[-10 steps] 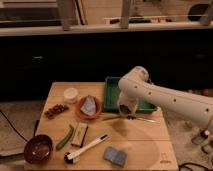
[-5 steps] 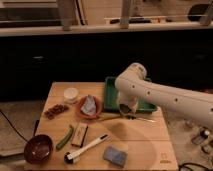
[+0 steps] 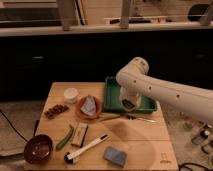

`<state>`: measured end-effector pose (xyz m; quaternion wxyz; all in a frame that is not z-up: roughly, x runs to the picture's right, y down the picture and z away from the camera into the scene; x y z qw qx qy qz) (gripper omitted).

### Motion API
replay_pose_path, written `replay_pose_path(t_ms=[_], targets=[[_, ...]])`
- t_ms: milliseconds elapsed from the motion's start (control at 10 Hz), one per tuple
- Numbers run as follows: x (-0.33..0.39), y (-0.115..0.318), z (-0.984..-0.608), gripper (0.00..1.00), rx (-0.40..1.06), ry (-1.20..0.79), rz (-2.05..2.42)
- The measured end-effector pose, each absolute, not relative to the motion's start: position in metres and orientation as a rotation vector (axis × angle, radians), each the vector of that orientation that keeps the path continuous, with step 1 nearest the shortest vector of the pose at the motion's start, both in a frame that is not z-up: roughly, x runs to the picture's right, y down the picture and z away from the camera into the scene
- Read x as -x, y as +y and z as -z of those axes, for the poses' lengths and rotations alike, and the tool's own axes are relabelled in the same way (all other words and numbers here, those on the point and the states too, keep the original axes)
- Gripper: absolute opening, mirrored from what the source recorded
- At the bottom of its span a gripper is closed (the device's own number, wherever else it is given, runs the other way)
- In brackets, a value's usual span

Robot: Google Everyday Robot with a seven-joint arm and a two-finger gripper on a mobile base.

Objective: Stack cups into tray

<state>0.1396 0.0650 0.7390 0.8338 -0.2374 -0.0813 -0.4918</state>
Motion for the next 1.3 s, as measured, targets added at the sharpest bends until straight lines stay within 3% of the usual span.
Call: replay_pose_path(t_ms=[800, 1300], targets=[[-0.152, 0.000, -0.780, 0.01, 0.489, -0.194, 1.093], [-0.160, 0.008, -0.826, 0.01, 0.479, -0.301, 1.079]])
